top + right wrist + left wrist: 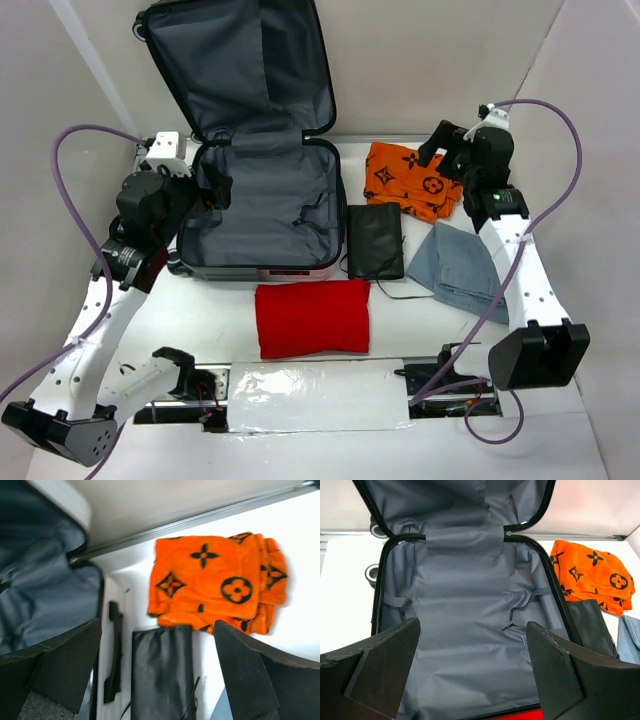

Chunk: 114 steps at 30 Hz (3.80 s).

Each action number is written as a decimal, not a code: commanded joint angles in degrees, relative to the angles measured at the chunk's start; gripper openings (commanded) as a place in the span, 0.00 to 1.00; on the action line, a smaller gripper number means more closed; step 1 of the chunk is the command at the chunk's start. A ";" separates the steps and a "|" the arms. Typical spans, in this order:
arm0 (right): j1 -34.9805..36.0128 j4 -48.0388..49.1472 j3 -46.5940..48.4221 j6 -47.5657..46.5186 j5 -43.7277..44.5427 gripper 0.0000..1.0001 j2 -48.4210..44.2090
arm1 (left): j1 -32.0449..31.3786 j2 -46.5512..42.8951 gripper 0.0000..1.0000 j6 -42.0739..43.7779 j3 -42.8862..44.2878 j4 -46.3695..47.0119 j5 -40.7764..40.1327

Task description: Pack the luggage

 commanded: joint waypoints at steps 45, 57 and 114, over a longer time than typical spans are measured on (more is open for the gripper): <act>-16.90 8.27 22.94 -1.91 -16.06 0.98 59.36 | 0.30 3.99 1.00 7.37 -7.35 3.97 10.12; -15.84 10.38 25.48 -2.53 -24.22 0.10 62.80 | 0.30 3.99 1.00 6.32 -7.35 5.02 10.65; 33.19 10.46 67.32 16.08 -19.41 0.00 54.87 | 11.64 1.28 1.00 -16.01 3.29 -1.21 -5.86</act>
